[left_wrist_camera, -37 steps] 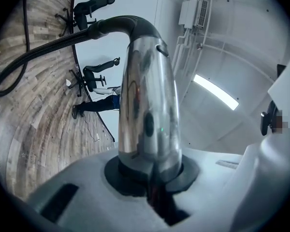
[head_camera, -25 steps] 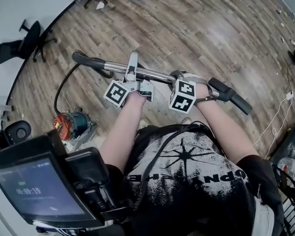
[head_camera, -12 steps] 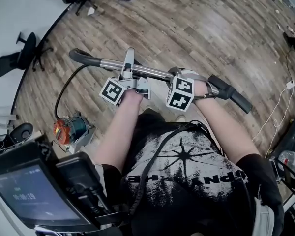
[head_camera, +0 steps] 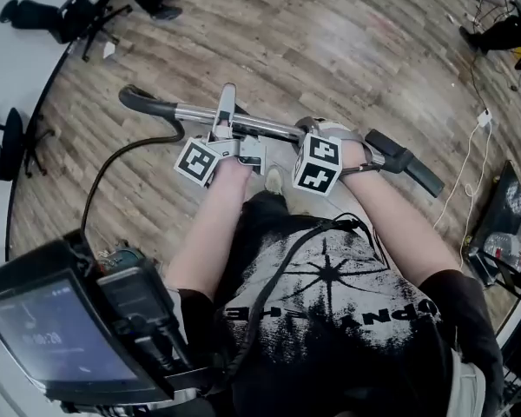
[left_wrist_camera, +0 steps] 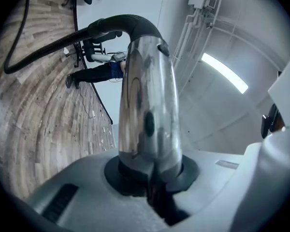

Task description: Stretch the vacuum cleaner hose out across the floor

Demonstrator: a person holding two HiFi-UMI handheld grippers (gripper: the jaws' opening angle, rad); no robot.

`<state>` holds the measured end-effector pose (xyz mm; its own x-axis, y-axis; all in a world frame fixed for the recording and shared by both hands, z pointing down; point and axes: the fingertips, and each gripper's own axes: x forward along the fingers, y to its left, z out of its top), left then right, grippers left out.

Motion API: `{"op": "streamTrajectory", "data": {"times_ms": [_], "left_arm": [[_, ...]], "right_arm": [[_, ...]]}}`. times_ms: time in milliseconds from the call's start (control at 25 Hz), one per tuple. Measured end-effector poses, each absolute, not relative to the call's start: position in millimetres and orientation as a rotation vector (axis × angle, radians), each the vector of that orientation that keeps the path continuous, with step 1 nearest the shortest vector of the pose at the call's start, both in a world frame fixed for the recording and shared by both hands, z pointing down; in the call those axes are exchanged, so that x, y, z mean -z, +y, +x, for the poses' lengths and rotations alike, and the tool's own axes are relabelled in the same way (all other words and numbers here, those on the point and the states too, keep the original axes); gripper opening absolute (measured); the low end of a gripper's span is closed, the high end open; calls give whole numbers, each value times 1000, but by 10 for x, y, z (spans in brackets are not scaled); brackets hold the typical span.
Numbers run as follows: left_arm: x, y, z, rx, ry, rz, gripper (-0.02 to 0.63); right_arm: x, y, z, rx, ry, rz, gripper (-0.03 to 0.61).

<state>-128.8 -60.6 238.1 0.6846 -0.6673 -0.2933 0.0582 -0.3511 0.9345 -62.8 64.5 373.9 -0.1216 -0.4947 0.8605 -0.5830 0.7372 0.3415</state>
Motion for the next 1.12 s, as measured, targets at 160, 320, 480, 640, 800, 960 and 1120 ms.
{"op": "streamTrajectory", "data": {"times_ms": [160, 320, 480, 640, 800, 960, 1120], "left_arm": [[-2247, -1408, -1032, 806, -457, 1766, 35], [-2151, -1988, -1065, 817, -444, 1777, 35], [-2130, -2238, -1085, 828, -449, 1791, 35], [-2244, -2586, -1132, 842, -472, 1758, 35], [-2403, -2935, -1153, 846, -537, 1742, 35], [-2467, -3221, -1240, 881, -641, 1730, 35], [-2459, -3486, -1149, 936, -774, 1729, 35]], "right_arm": [[-3535, -105, -353, -116, -1724, 857, 89], [-3453, -700, -386, -105, -1724, 870, 87], [-3443, -966, -386, -89, -1727, 872, 87], [-3538, -1304, -411, -96, -1733, 831, 89], [-3680, -1647, -405, -106, -1776, 761, 87], [-3741, -1959, -431, -101, -1851, 643, 89], [-3762, -2319, -246, -44, -1932, 520, 89]]}}
